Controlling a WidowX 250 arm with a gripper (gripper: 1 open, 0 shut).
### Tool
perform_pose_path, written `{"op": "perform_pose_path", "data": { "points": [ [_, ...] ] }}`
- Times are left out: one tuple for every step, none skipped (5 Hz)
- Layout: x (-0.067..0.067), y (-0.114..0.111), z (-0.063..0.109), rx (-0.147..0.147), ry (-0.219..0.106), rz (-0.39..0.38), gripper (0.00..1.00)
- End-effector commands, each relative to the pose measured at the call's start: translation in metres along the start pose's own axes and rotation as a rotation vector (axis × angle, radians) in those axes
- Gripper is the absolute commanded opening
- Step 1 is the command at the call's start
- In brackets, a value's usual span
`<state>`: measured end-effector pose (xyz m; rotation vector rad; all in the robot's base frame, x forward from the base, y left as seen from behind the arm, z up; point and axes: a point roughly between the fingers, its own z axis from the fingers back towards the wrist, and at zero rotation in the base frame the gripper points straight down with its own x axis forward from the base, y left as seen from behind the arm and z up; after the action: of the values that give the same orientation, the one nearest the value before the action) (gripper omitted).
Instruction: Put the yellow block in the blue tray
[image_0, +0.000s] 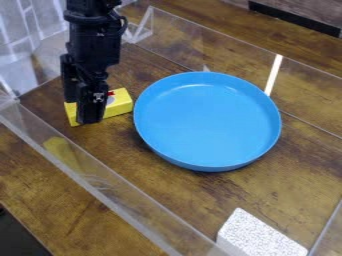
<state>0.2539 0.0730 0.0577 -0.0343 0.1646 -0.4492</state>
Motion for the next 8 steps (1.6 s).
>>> {"op": "perform_pose_path", "data": {
  "points": [
    [0.002,0.008,0.004,0.025,-0.031,0.002,1.0],
    [0.003,0.014,-0.001,0.032,-0.035,-0.002,1.0],
    [0.003,0.021,-0.006,0.04,-0.038,-0.005,1.0],
    [0.005,0.025,-0.011,0.046,-0.04,-0.009,1.0],
    [0.007,0.031,-0.014,0.053,-0.042,-0.012,1.0],
    [0.008,0.035,-0.019,0.058,-0.043,-0.015,1.0],
    [0.01,0.04,-0.025,0.059,-0.046,-0.017,1.0],
    [0.012,0.043,-0.03,0.06,-0.052,-0.018,1.0]
  ]
}}
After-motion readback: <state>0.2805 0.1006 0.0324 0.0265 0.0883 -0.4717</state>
